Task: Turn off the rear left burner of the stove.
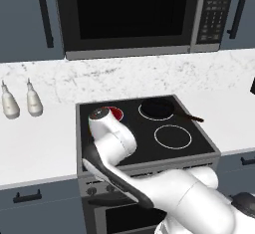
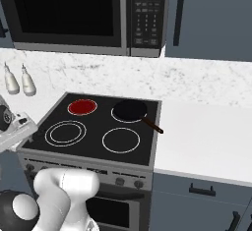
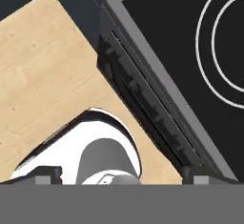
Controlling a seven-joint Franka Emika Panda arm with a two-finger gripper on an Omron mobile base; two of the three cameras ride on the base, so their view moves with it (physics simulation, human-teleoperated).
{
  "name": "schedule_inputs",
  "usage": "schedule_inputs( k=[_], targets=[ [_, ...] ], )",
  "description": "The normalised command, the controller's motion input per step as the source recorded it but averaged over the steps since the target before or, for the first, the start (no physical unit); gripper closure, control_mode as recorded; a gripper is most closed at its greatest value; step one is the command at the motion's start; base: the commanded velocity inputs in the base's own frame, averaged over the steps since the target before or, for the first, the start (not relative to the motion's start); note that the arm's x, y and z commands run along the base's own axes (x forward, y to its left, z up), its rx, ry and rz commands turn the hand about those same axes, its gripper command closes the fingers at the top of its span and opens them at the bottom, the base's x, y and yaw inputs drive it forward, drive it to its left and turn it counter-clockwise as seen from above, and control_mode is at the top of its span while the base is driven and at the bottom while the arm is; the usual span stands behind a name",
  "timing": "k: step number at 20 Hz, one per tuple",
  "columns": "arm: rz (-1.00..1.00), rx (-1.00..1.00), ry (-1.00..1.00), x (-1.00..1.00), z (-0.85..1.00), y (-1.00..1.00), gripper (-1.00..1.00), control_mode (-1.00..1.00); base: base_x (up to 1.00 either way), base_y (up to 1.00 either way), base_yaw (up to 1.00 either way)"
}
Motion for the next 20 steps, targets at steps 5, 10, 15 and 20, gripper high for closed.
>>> schedule_inputs(
  k=[5,10,15,20],
  targets=[
    [0.19,-0.12,-0.16,0.00,-1.00,0.91,-1.00,-1.00,0.00,0.00,0.00],
    [0.01,0.00,-0.54,0.00,-1.00,0.14,-1.00,-1.00,0.00,0.00,0.00],
    [-0.02,0.01,-0.64,-0.02,-1.00,0.00,-1.00,-1.00,0.00,0.00,0.00],
    [-0.07,0.07,-0.56,0.00,-0.82,0.00,-1.00,-1.00,0.00,0.00,0.00]
  ],
)
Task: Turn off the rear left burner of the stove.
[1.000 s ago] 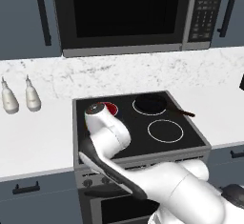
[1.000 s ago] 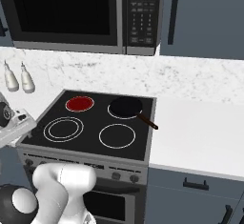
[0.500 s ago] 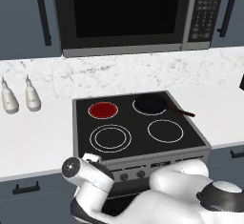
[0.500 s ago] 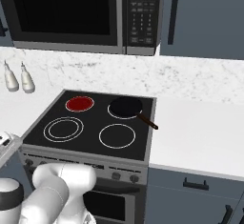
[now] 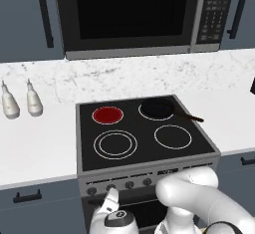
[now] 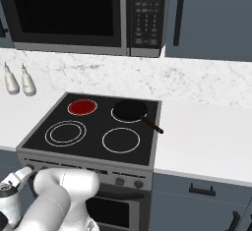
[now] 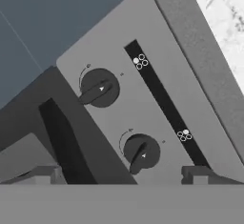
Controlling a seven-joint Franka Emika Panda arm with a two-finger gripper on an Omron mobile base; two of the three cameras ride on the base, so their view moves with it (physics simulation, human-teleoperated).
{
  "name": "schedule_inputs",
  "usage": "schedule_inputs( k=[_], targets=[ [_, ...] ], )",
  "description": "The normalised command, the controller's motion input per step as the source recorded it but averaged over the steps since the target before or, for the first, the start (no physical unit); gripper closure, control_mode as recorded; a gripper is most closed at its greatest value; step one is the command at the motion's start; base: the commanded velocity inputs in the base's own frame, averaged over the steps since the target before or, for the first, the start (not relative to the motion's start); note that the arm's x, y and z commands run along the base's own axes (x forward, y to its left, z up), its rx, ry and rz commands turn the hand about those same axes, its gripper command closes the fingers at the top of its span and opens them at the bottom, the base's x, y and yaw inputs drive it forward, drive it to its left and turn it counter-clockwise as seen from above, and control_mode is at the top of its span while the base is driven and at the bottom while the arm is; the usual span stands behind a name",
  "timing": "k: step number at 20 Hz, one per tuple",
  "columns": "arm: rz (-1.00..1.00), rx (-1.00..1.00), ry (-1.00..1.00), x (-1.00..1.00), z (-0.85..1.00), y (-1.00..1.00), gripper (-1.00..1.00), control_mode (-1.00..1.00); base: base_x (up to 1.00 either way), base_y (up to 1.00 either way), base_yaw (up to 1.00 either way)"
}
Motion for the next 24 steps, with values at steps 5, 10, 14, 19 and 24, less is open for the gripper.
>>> schedule_inputs(
  k=[5,10,14,19,24],
  targets=[
    [-0.01,0.01,-0.25,0.00,-0.26,-0.07,-1.00,-1.00,0.00,0.00,0.00],
    [0.00,0.02,-0.03,0.02,0.00,-0.14,-1.00,-1.00,0.00,0.00,0.00],
    [0.00,0.08,0.00,0.15,0.00,-0.08,-1.00,-1.00,0.00,0.00,0.00],
    [0.07,0.08,0.00,0.06,0.03,-0.33,-1.00,-1.00,0.00,0.00,0.00],
    [0.09,0.14,0.00,0.15,0.22,-0.32,-1.00,-1.00,0.00,0.00,0.00]
  ],
)
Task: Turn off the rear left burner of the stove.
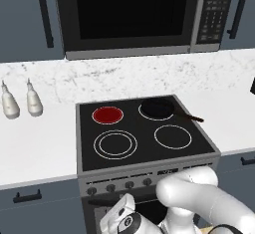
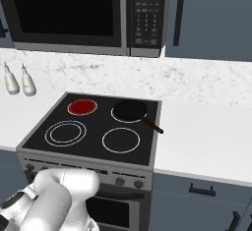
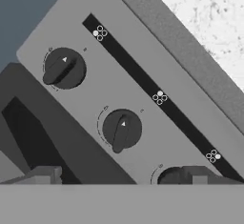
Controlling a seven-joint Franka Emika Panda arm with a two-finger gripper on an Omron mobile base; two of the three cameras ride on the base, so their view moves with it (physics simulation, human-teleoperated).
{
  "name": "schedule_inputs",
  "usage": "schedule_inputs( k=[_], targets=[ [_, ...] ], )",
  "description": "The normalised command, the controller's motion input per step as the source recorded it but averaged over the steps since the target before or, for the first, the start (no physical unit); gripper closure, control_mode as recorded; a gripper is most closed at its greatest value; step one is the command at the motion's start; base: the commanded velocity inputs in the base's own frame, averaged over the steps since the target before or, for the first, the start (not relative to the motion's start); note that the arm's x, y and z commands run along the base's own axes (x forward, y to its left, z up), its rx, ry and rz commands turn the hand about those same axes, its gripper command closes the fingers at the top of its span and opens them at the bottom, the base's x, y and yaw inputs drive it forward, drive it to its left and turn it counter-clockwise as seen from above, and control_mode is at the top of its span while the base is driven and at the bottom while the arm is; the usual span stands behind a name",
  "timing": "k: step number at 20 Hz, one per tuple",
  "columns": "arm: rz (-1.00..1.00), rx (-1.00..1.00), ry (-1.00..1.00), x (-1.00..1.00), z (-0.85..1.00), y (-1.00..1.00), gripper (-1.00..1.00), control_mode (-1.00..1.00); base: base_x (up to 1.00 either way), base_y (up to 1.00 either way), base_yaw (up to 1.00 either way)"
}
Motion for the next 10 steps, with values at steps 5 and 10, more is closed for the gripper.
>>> schedule_inputs(
  k=[5,10],
  targets=[
    [0.05,0.12,0.00,0.23,0.44,-0.08,-1.00,-1.00,0.00,0.00,0.00],
    [0.02,0.04,0.00,0.33,0.25,0.00,-1.00,-1.00,0.00,0.00,0.00]
  ],
)
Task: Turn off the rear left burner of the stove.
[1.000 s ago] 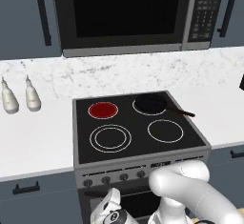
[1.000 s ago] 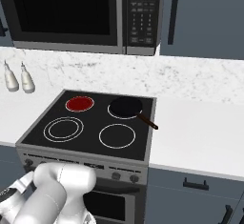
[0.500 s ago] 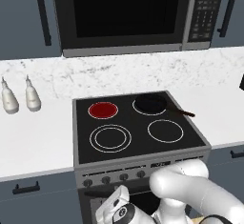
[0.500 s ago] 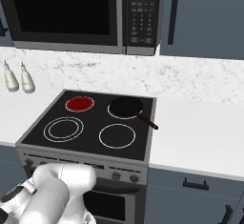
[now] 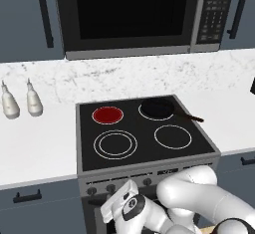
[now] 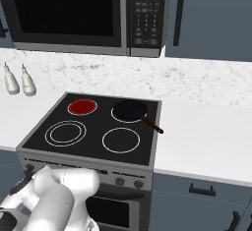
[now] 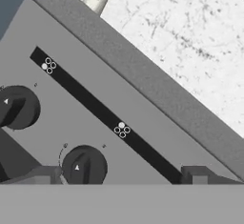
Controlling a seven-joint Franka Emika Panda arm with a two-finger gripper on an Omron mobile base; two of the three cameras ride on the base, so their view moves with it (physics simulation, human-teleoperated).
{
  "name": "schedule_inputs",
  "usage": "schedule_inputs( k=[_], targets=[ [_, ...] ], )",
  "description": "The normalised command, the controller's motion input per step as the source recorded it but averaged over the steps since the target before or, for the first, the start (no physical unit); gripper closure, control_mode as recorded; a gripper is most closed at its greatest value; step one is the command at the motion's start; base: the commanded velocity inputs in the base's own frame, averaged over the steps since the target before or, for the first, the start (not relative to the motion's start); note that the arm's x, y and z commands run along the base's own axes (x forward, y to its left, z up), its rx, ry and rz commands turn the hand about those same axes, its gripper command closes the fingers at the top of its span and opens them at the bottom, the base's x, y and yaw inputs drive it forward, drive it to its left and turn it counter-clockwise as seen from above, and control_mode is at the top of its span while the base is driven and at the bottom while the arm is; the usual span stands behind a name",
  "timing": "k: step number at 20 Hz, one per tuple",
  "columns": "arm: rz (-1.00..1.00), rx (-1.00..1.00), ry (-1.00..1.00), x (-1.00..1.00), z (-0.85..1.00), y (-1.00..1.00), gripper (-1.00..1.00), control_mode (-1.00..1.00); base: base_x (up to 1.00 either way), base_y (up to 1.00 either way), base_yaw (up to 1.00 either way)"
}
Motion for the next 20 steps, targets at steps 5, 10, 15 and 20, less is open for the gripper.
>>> schedule_inputs(
  k=[5,10,15,20],
  targets=[
    [0.00,0.00,0.00,0.03,-0.08,0.00,-1.00,-1.00,0.00,0.00,0.00],
    [0.00,0.00,0.00,0.00,-0.26,0.00,-1.00,-1.00,0.00,0.00,0.00],
    [0.00,0.00,0.00,0.12,-0.10,0.04,-1.00,-1.00,0.00,0.00,0.00],
    [0.00,0.00,0.00,0.15,-0.07,0.18,-1.00,-1.00,0.00,0.00,0.00]
  ],
)
